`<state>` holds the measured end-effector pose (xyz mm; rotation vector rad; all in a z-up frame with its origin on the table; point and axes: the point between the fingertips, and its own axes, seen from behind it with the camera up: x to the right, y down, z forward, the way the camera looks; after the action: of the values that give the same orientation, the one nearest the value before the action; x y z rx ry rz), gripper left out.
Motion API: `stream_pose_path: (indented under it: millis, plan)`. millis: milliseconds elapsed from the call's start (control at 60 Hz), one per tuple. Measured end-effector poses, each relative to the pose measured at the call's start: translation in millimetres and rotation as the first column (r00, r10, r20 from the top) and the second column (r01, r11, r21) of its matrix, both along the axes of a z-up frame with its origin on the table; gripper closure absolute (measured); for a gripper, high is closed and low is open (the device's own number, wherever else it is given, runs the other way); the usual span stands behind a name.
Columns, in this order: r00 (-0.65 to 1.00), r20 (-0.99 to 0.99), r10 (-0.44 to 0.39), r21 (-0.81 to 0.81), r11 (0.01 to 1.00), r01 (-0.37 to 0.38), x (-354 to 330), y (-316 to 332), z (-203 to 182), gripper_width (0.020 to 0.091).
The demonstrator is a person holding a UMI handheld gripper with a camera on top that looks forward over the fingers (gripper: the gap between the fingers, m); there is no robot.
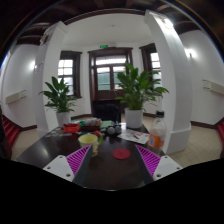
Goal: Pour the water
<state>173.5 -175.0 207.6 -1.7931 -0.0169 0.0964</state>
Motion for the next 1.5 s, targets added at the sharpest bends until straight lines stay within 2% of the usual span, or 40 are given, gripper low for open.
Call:
stream_pose_path:
  millis: [33,50,117,250,350,483,583,717,733,750,767,867,950,967,983,1233,1383,1500]
  plan:
    - [1.000,0.000,-0.022,-0.005,1.000,0.022,22,-7,-16,0.0247]
    - [0.999,0.000,-0.035,-0.003,0.999,0.035,39,-12,-39,0.0247]
    - [0.996,0.007,-0.088,0.005,0.996,0.088,76,-9,-57,0.0251]
    - [0.985,0.030,-0.169,0.034,0.985,0.168,132,14,-58,0.0256]
    - [0.980,0.042,-0.196,0.063,0.979,0.194,159,41,-53,0.0257]
    - [0.984,0.054,-0.170,0.087,0.982,0.165,168,77,-56,0.0256]
    - [0.987,0.055,-0.153,0.087,0.985,0.148,168,94,-60,0.0293]
    - [0.985,0.078,-0.151,0.102,0.985,0.143,168,109,-64,0.0495]
    - [0.984,0.083,-0.155,0.100,0.984,0.147,169,111,-65,0.0515]
    - [0.983,0.086,-0.161,0.099,0.983,0.153,171,112,-66,0.0505]
    - [0.982,0.090,-0.168,0.100,0.982,0.159,172,113,-67,0.0583]
    - [0.983,0.069,-0.170,0.101,0.981,0.163,176,114,-67,0.0629]
    - [0.984,0.058,-0.169,0.093,0.982,0.163,177,119,-67,0.0712]
    - [0.985,0.061,-0.162,0.093,0.983,0.156,176,119,-68,0.0696]
    - [0.985,0.062,-0.161,0.091,0.984,0.155,175,119,-69,0.0765]
    - [0.978,0.152,-0.143,0.061,0.989,0.135,166,124,-70,0.0766]
    - [0.904,0.423,-0.059,0.032,0.998,0.050,128,136,-63,0.0767]
    - [0.722,0.692,0.026,0.001,0.999,-0.036,90,156,-56,0.0766]
